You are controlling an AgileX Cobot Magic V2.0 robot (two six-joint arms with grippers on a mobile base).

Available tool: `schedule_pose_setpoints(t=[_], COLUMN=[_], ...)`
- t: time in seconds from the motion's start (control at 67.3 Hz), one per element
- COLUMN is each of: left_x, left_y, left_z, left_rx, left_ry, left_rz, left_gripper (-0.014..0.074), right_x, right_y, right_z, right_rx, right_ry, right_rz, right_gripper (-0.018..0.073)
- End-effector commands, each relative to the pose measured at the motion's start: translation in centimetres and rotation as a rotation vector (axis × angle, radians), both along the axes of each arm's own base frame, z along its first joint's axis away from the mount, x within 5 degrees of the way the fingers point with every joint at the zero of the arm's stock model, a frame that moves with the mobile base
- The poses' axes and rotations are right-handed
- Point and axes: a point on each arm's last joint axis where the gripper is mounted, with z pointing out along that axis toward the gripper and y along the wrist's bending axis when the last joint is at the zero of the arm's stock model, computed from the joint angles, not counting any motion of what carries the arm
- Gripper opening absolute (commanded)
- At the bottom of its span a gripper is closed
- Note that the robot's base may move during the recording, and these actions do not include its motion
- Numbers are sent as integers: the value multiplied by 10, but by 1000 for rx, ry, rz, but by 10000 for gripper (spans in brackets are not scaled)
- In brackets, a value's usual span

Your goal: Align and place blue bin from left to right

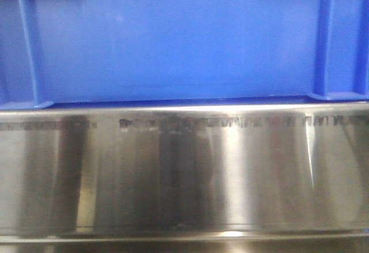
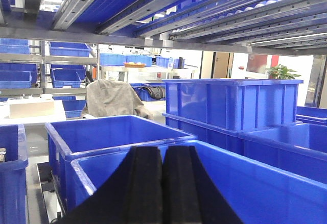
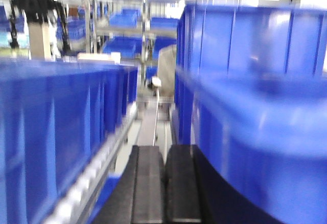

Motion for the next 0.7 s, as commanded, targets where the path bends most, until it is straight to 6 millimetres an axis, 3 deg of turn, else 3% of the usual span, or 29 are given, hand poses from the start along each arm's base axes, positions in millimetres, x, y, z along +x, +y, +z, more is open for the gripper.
schedule_pose_setpoints(t=[0.0,0.208,0.49,0.594,0.683], left_x=[-3,-3,-3,-3,-3], left_y=[1,1,1,1,1], left_z=[2,2,2,2,2], left_rx=[-3,-3,-3,-3,-3], left_ry=[-24,-24,-24,-24,-24], left_rz=[-12,-12,-12,-12,-12], left_gripper=[-111,-111,-111,-111,-111], right_x=[3,10,19,18,19], right_y=[1,2,5,5,5], right_z=[-9,-33,-61,-57,-60], right_rx=[-5,-15,1,18,10], right_ry=[18,64,-13,-88,-55], right_rz=[0,1,4,6,3], right_gripper=[-80,-80,-80,-80,-80])
